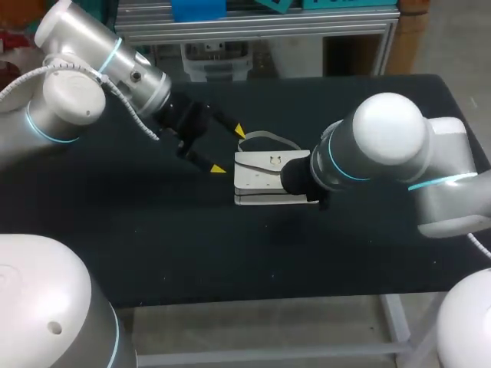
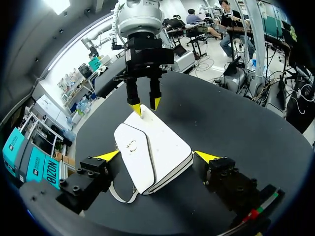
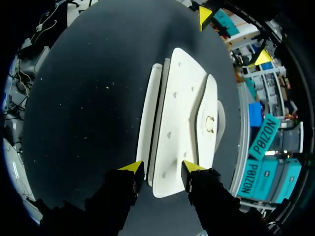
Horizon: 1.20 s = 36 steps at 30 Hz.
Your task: Pick up the bag, open it, inspect its contents, close it, and place it on the opposite side
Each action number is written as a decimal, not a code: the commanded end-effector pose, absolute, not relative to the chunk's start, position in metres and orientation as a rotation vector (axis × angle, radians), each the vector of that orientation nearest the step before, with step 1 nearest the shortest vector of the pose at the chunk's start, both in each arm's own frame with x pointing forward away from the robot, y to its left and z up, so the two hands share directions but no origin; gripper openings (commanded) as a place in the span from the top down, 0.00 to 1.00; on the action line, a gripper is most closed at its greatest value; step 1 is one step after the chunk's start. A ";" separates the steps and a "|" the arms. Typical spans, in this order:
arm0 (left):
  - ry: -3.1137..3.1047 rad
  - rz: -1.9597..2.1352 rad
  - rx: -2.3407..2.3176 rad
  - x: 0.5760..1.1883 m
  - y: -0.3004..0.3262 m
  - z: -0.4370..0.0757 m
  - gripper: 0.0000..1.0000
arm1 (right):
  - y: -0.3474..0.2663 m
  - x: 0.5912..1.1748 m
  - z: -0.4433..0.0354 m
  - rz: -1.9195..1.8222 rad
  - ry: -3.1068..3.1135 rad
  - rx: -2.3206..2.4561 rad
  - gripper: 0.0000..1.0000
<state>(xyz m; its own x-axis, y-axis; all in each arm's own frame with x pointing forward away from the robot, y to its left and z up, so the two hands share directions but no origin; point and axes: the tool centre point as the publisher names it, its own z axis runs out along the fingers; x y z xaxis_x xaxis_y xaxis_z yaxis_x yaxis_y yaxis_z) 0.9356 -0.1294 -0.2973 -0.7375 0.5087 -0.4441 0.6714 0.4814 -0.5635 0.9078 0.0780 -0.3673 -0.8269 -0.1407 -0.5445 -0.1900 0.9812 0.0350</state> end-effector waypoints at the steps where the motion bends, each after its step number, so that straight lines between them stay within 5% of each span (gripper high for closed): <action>1: 2.523 -1.105 1.036 0.942 -0.135 -0.301 0.00 | 0.080 0.912 -0.368 0.106 2.493 -0.230 0.54; 11: 2.542 -1.121 1.048 0.946 -0.137 -0.305 0.00 | 0.086 0.924 -0.375 0.100 2.486 -0.263 0.52; 21: 2.566 -1.118 1.088 0.943 -0.140 -0.312 0.00 | 0.089 0.929 -0.380 0.056 2.441 -0.259 0.62; 24: 2.571 -1.117 1.097 0.942 -0.142 -0.313 0.00 | 0.089 0.929 -0.383 0.051 2.436 -0.254 0.75; 25: 2.573 -1.117 1.101 0.941 -0.142 -0.314 0.00 | 0.088 0.929 -0.385 0.053 2.432 -0.252 1.00; 36: 2.482 -1.103 1.104 0.936 -0.149 -0.312 0.00 | 0.087 0.925 -0.390 0.062 2.427 -0.231 1.00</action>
<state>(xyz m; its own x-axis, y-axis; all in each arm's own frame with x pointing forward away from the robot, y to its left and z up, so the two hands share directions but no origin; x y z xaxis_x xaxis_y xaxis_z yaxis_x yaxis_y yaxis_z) 0.9453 -0.1481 -0.3095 -0.6998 0.5731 -0.4265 0.7010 0.4359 -0.5644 0.9269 0.0872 -0.3854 -0.7504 -0.1500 -0.6438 -0.1808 0.9834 -0.0183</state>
